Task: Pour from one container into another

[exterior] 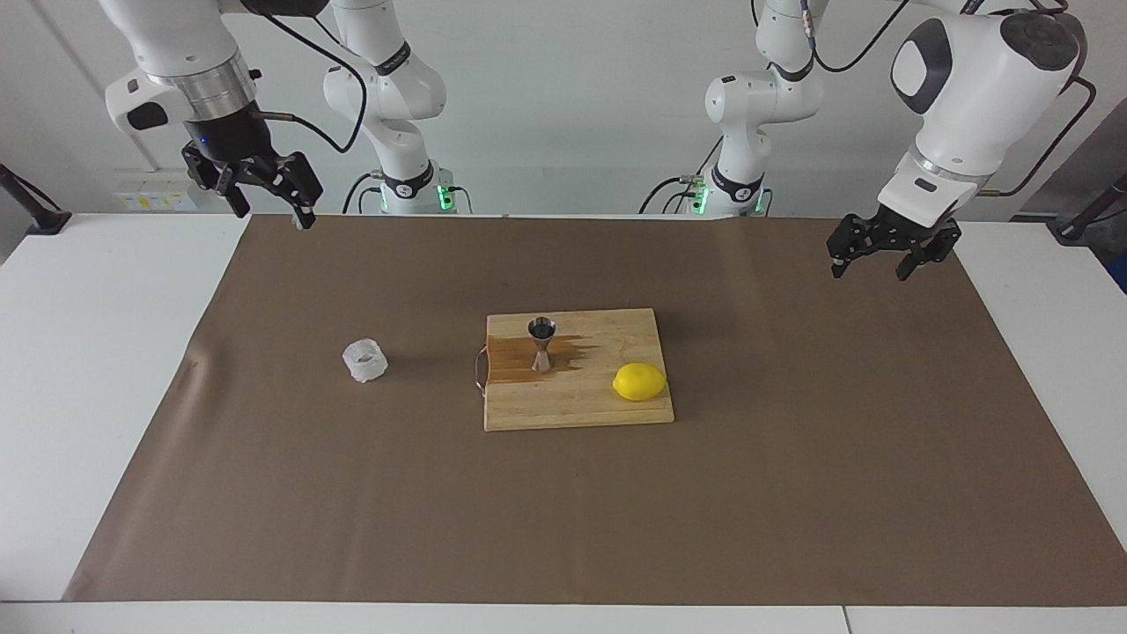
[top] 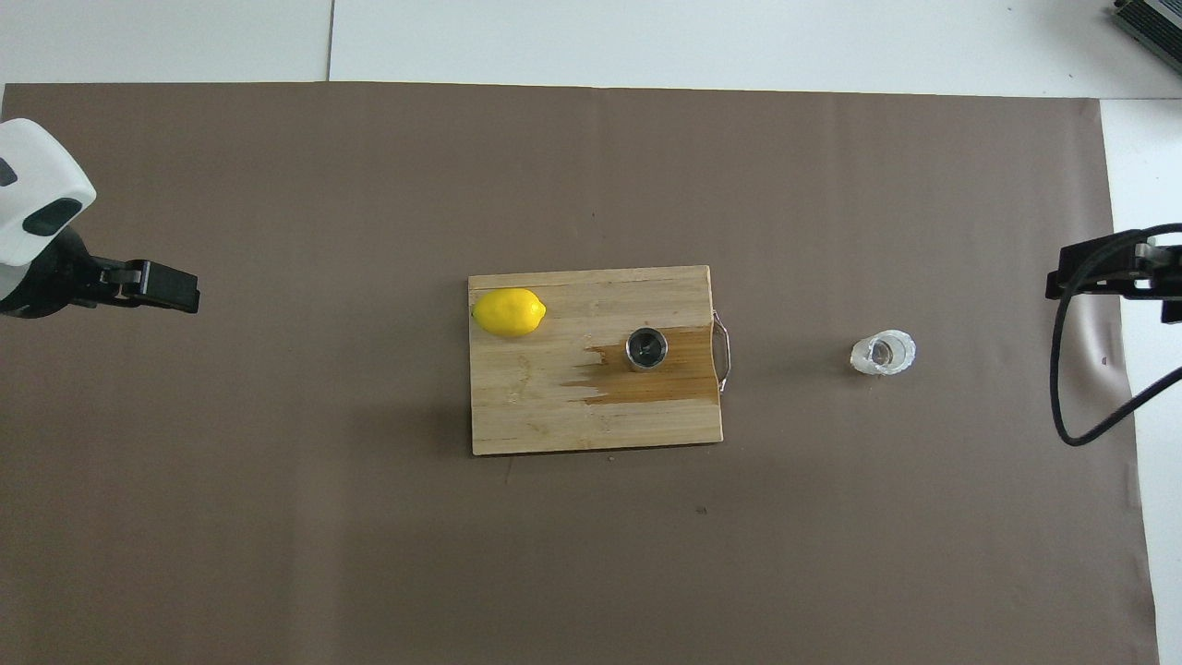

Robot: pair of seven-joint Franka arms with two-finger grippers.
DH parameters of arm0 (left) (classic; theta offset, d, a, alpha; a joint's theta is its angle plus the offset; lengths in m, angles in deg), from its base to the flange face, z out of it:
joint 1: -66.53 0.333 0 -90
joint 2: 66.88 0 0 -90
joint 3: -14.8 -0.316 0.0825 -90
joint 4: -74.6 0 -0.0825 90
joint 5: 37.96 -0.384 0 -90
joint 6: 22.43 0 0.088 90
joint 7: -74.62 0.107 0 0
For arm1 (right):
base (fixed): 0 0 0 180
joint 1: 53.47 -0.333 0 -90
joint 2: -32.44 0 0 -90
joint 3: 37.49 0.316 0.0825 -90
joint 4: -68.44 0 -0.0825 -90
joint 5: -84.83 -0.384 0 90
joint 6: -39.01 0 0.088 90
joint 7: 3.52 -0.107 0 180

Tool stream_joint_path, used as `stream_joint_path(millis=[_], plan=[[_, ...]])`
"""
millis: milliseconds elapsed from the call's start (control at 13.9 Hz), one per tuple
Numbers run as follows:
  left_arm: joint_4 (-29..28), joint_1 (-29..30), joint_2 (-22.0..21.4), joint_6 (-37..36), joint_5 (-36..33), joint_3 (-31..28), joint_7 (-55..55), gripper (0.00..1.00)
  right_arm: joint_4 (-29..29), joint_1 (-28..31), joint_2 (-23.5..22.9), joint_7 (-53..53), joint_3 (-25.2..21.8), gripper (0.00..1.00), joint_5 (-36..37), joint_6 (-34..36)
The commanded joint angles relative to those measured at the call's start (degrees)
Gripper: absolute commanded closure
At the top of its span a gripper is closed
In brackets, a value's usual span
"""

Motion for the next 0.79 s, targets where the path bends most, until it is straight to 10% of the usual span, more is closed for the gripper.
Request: stream_joint_path(millis=[0,718], plan=[[-0.47,-0.35,-1.01,-0.17,-0.98,-0.32,0.10,0.00,0.36,-1.42,0.52,-0.29,-0.06,0.00,-0.23,0.82],[-0.47,-0.35,-1.01,-0.17,-0.98,-0.32,0.10,0.00,0.80,-4.42,1.05,0.76,-3.66,0.00,-1.11,3.18]])
